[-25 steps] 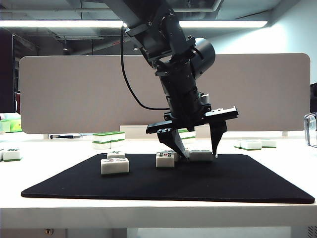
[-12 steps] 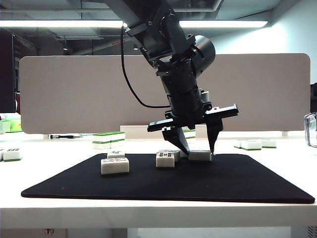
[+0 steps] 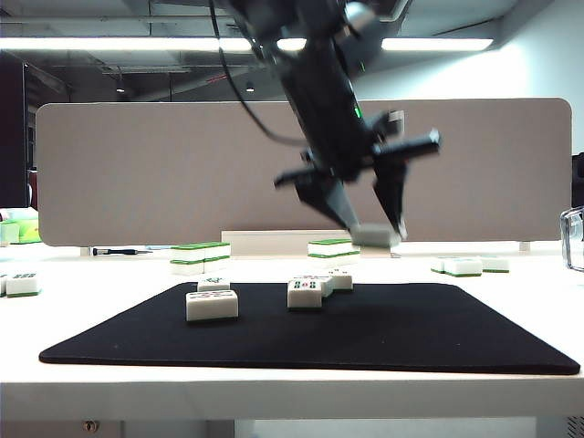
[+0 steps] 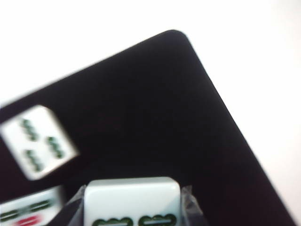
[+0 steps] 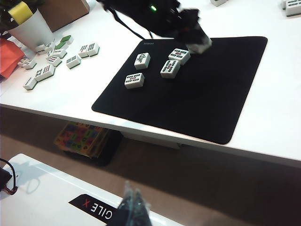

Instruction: Align six mahjong tiles in a row on the table.

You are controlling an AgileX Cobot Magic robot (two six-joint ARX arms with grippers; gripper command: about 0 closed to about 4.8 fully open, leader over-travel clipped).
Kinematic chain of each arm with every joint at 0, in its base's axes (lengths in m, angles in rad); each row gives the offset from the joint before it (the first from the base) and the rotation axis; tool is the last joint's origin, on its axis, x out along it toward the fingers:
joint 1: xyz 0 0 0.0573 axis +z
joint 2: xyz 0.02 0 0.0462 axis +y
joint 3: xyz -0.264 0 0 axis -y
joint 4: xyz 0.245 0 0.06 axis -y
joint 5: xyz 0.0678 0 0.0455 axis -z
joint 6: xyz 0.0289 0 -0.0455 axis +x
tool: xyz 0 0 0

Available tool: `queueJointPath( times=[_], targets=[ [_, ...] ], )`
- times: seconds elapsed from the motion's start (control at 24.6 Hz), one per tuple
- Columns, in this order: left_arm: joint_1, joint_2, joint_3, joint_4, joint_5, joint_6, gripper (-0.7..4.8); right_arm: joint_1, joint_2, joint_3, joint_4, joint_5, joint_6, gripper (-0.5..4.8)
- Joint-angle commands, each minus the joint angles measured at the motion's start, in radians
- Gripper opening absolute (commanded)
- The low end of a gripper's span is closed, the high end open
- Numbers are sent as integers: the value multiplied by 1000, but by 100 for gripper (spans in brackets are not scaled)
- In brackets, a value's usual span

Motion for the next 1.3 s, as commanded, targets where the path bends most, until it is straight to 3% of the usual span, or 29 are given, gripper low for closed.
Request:
queueJointPath(
  times=[0.04,0.16,0.32,0.61,0.77,0.89,1.3],
  targets=[
    [22,-55,2,-93,-8,237,204,1,-12,3,12,2,-3,-1],
    [51,-78,2,-167,-14,347,207,1,-12,3,11,1,-3,-1],
    [120,-74,2,-311,-12,552,215,1,-12,3,11,1,-3,-1],
    [181,-72,2,-323,42,673,215,1,-12,3,9,1,-3,-1],
    [203,-48,1,-326,70,813,215,1,-12,3,8,1,-3,-1],
    [211,-27,1,-317,79,864,215,1,-12,3,8,1,-3,-1],
    [238,32,1,-314,93,887,215,1,-12,3,8,1,-2,-1]
  ],
)
